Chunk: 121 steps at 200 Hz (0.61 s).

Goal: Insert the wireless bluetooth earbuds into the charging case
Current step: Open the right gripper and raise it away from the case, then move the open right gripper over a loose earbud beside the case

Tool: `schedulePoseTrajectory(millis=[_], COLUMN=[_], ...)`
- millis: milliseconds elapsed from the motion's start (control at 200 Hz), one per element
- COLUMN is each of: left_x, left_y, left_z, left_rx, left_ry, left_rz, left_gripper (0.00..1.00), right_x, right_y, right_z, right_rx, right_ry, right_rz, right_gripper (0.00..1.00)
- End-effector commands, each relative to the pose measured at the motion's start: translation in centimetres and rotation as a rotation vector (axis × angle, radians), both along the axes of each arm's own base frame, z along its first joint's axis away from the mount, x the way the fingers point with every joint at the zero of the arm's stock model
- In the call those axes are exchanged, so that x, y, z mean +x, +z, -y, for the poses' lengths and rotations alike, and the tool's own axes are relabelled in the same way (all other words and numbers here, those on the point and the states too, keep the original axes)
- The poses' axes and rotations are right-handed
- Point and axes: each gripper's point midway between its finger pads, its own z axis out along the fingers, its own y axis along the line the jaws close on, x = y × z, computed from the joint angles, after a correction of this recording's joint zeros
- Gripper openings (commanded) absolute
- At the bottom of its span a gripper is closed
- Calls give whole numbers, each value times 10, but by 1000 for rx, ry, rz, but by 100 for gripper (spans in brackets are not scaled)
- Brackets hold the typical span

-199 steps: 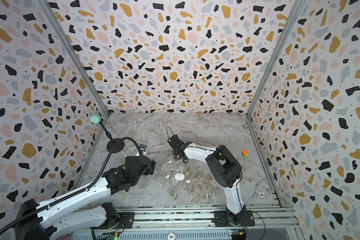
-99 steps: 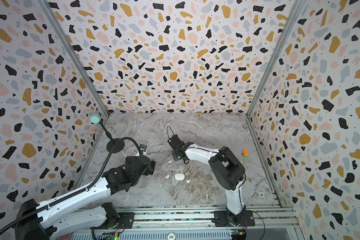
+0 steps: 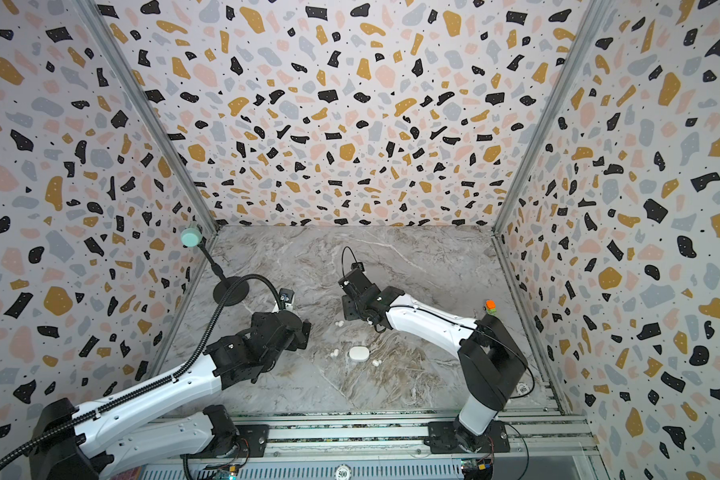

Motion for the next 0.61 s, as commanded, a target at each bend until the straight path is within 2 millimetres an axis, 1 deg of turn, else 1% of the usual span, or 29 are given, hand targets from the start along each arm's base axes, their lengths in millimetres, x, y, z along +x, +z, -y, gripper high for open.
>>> schedulePoseTrajectory(millis=[0,20,25,35,110,165,230,295,360,445,481,601], left_x=[2,2,2,2,1,0,-2,-3,-5,-6,-7,-12], left_y=[12,14,14,16,25,33,40,41,37,32,31,44], left_z=[2,1,1,1,1,3,4,6,6,1,0,-3], left_rx=[-44,-50,-49,-52,-76,-98,-122,-138,-123,-90,-98,-169], left_ry=[1,1,0,2,7,-5,-12,-29,-40,-45,-54,-67], left_rz=[38,42,42,44,55,58,62,59,55,61,68,132], left_gripper=[100,100,100,100,100,100,100,100,100,100,100,100], right_x=[-17,-19,-19,-20,-25,-30,-36,-44,-48,-51,-51,-52], right_y=[11,13,13,12,10,4,-4,-13,-16,-22,-23,-30], right_z=[-1,-1,-1,0,5,9,6,3,-3,-9,-12,-16], right_rx=[129,143,143,146,160,146,141,131,134,141,145,132], right_ry=[-77,-86,-86,-97,-146,-187,-186,-201,-193,-199,-191,-207], right_rz=[-58,-60,-60,-64,-98,-140,-176,-208,-217,-249,-258,-284], right_gripper=[86,93,93,100,99,99,99,99,100,93,92,92])
